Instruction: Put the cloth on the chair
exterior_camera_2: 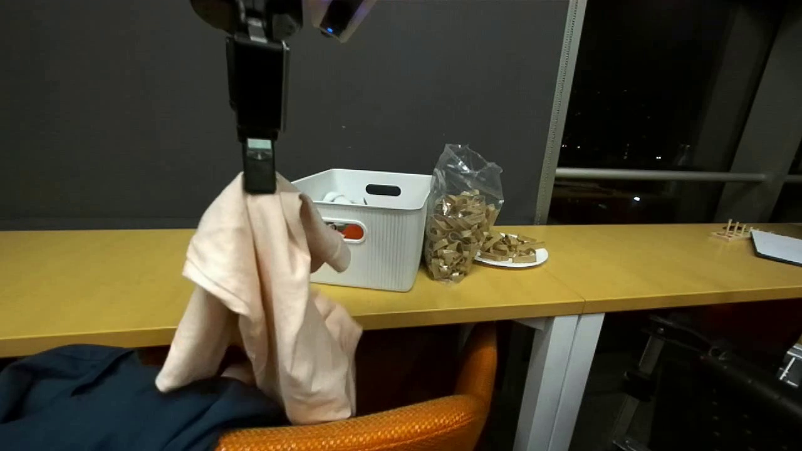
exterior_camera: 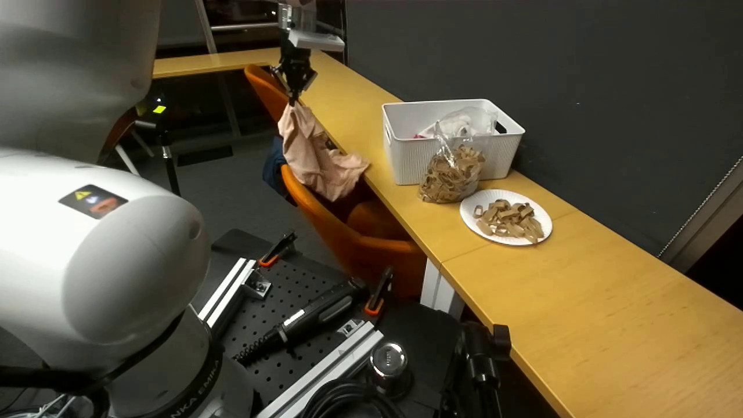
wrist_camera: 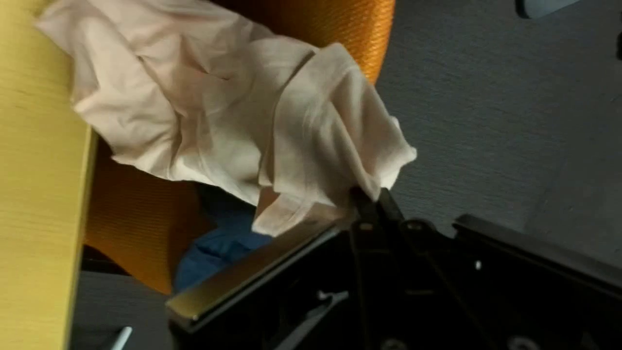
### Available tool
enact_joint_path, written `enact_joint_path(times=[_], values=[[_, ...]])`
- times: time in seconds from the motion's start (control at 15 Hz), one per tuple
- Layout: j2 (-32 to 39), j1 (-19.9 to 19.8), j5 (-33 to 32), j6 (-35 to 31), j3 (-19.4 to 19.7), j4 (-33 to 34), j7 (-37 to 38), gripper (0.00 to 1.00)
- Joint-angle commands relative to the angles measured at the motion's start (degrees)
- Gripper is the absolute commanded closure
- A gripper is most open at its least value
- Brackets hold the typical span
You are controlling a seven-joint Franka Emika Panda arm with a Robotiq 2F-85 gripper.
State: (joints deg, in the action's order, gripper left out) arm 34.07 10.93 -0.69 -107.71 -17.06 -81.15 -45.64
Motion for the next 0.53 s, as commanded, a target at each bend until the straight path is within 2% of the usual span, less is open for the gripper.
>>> enact_joint_path(times=[0.0,0.27,0.33,0.47], values=[[-5.7,3.6,-0.1,-1.2,-1.5,-8.8,1.6,0.99],[-4.4,7.5,-0.8,-0.8,-2.6,-9.6,2.0,0.99],[-3.9,8.0,-0.8,-0.6,-2.6,-9.3,2.3,0.71],[-4.0,8.4,-0.5,-0.8,-2.5,-9.7,2.6,0.63]])
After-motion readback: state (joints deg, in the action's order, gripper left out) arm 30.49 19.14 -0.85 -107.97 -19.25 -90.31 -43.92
